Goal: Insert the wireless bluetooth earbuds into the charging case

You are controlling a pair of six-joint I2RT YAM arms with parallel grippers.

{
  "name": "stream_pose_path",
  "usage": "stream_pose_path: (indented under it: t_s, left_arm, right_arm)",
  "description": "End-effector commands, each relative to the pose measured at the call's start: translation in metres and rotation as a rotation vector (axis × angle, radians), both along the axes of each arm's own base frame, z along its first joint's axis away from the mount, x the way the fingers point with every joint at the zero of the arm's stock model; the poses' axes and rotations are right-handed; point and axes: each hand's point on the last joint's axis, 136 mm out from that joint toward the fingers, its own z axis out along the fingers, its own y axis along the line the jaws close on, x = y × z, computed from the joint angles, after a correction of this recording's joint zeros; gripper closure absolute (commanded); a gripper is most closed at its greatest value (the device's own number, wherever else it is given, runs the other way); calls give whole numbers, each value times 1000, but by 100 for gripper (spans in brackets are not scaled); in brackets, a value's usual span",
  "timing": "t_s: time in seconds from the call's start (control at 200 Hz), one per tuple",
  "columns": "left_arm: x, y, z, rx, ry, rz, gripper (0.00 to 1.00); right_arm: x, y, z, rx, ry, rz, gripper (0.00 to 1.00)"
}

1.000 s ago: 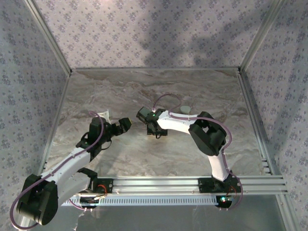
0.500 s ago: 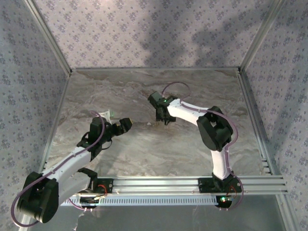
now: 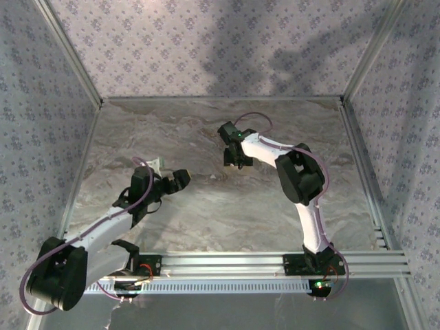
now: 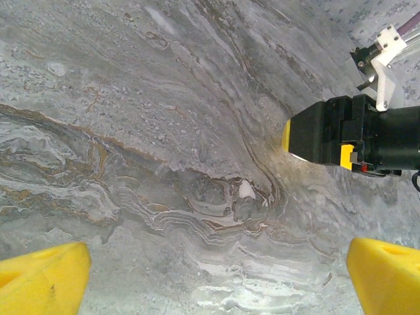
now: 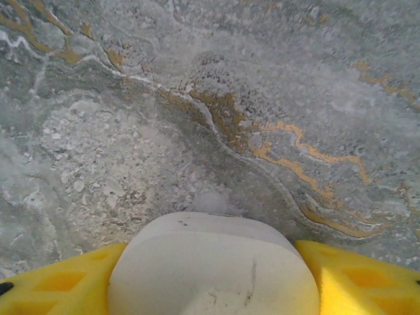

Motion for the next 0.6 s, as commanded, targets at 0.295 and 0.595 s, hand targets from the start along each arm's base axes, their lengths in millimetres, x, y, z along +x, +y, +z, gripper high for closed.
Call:
stream_pose_path:
  t_s: [0.295, 0.595]
  left_arm:
    - [-8, -37, 44, 30, -180, -182, 0]
    - [-36, -33, 94, 114, -432, -222, 0]
  right_arm:
    - [-23, 10, 57, 153, -90, 126, 12]
    - [-80, 8, 119, 258, -288, 248, 0]
